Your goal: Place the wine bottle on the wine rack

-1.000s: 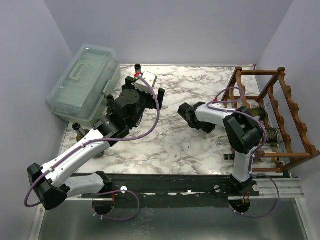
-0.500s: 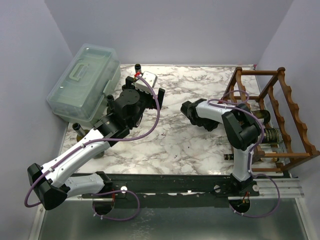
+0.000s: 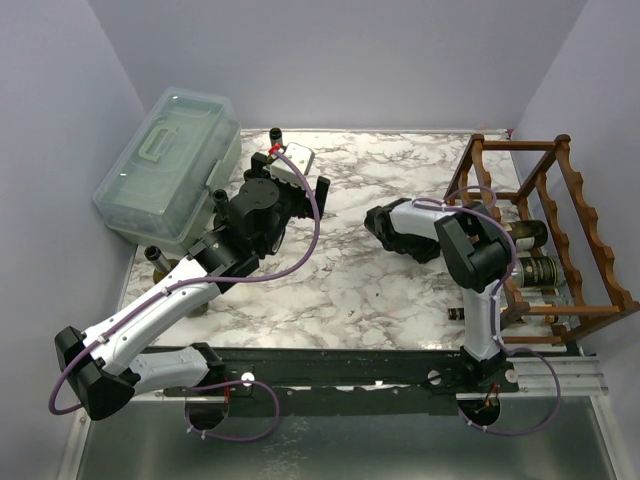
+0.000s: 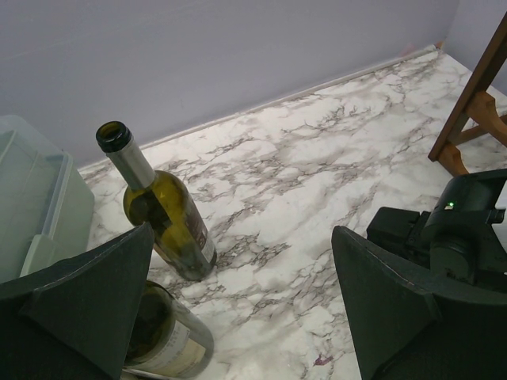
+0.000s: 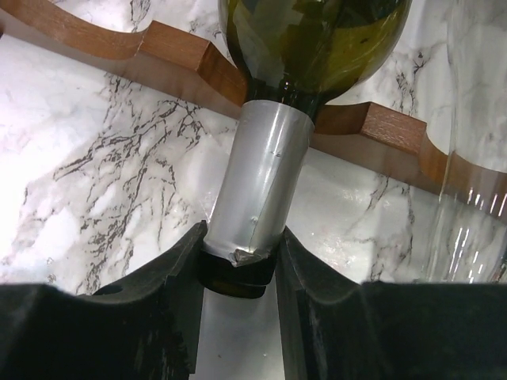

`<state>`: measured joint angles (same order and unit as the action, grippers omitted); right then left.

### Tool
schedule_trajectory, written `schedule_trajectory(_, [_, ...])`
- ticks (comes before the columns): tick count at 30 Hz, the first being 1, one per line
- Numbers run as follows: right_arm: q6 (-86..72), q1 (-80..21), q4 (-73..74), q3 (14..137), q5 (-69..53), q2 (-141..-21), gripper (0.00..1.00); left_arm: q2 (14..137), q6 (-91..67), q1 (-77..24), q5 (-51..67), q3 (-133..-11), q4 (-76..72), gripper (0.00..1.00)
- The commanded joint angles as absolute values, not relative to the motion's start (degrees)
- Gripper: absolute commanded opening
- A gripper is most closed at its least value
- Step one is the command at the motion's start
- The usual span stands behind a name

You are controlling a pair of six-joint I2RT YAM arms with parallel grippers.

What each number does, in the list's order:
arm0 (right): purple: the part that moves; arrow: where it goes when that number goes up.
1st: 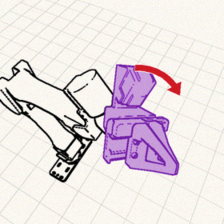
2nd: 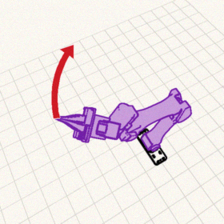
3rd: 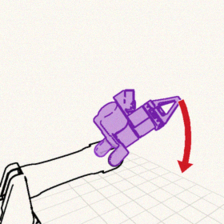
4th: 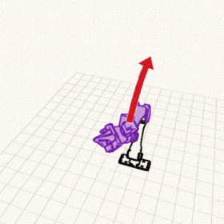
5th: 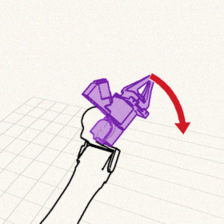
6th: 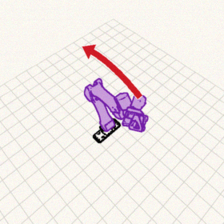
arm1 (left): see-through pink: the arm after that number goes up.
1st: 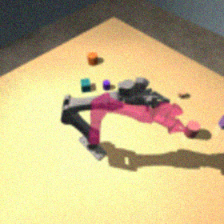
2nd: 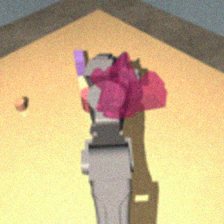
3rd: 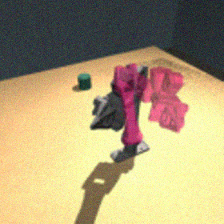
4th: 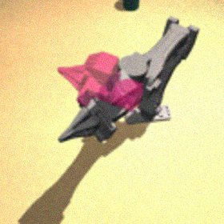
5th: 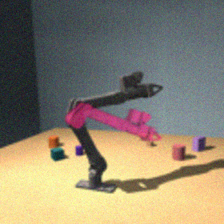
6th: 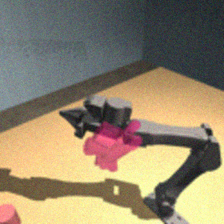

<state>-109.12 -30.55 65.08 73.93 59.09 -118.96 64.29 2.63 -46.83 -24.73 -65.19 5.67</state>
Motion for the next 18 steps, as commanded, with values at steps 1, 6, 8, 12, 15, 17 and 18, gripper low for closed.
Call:
schedule_trajectory(1, [-113.66,-30.08,65.80,76.34,62.13,-121.23,0.01,63.46,2.98,-46.67,-25.04,-65.65,5.16,0.95])
schedule_trajectory(6, [-115.49,-29.21,66.51,77.32,62.37,-123.17,0.01,63.61,3.14,-46.62,-25.04,-65.63,5.10,0.95])
schedule_trajectory(8, [-115.84,-28.66,66.70,77.52,62.57,-123.59,0.01,63.63,3.24,-46.63,-25.21,-65.65,5.10,0.95])
schedule_trajectory(12, [-117.03,-28.03,68.00,77.03,64.12,-123.12,0.01,63.61,3.42,-46.67,-25.29,-65.65,5.10,0.95])
schedule_trajectory(15, [-117.66,-27.84,69.05,76.68,64.60,-122.96,0.00,63.54,3.30,-46.66,-25.06,-65.65,5.10,0.95])
schedule_trajectory(17, [-117.87,-27.60,69.16,76.35,63.62,-122.71,0.01,63.45,3.23,-46.63,-24.81,-65.74,5.10,0.95])
schedule_trajectory(18, [-117.44,-27.18,68.77,75.97,62.96,-122.43,0.00,63.45,3.25,-46.67,-24.83,-65.72,5.10,0.95])
